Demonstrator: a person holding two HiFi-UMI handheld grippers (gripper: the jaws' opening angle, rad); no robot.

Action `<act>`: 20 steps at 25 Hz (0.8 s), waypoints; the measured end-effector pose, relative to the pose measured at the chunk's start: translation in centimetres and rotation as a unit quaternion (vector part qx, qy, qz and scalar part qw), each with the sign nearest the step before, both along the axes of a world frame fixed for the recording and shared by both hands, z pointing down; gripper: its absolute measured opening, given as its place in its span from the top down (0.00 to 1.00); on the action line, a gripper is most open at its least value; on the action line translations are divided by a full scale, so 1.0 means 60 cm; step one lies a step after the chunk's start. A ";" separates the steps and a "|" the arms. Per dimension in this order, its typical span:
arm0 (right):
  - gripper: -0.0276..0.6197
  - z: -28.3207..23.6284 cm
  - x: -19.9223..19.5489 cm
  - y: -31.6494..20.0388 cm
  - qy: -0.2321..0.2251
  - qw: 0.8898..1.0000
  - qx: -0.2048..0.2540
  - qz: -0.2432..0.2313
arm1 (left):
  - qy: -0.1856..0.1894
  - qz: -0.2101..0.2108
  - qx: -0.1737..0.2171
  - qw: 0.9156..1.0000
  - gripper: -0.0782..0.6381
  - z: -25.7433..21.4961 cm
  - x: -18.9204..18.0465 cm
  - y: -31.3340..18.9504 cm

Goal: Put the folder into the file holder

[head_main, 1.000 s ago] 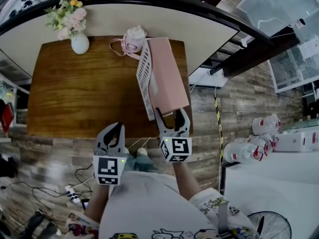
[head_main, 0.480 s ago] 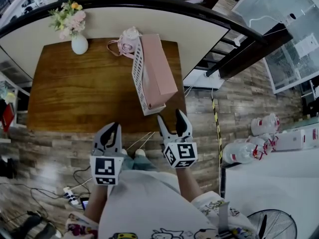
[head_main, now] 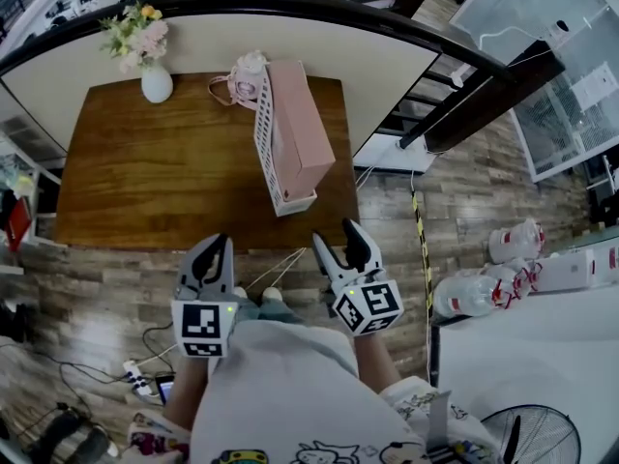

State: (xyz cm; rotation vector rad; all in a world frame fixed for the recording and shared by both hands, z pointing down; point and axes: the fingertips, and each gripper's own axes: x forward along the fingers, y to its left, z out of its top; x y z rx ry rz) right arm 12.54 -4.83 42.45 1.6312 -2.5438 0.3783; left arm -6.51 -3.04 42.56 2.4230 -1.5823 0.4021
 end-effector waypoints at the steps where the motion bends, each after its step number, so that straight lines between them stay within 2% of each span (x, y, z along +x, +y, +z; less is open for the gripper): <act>1: 0.56 -0.003 0.001 0.004 -0.002 1.000 -0.001 -0.002 | 0.000 0.001 0.000 1.000 0.88 0.000 0.001 0.002; 13: 0.84 -0.016 -0.018 0.034 -0.012 0.999 0.001 -0.045 | 0.002 0.013 -0.005 1.000 0.88 0.006 0.010 0.018; 20: 0.94 -0.008 -0.014 0.039 -0.032 0.999 -0.018 -0.039 | 0.006 0.020 -0.013 1.000 0.88 0.013 0.013 0.026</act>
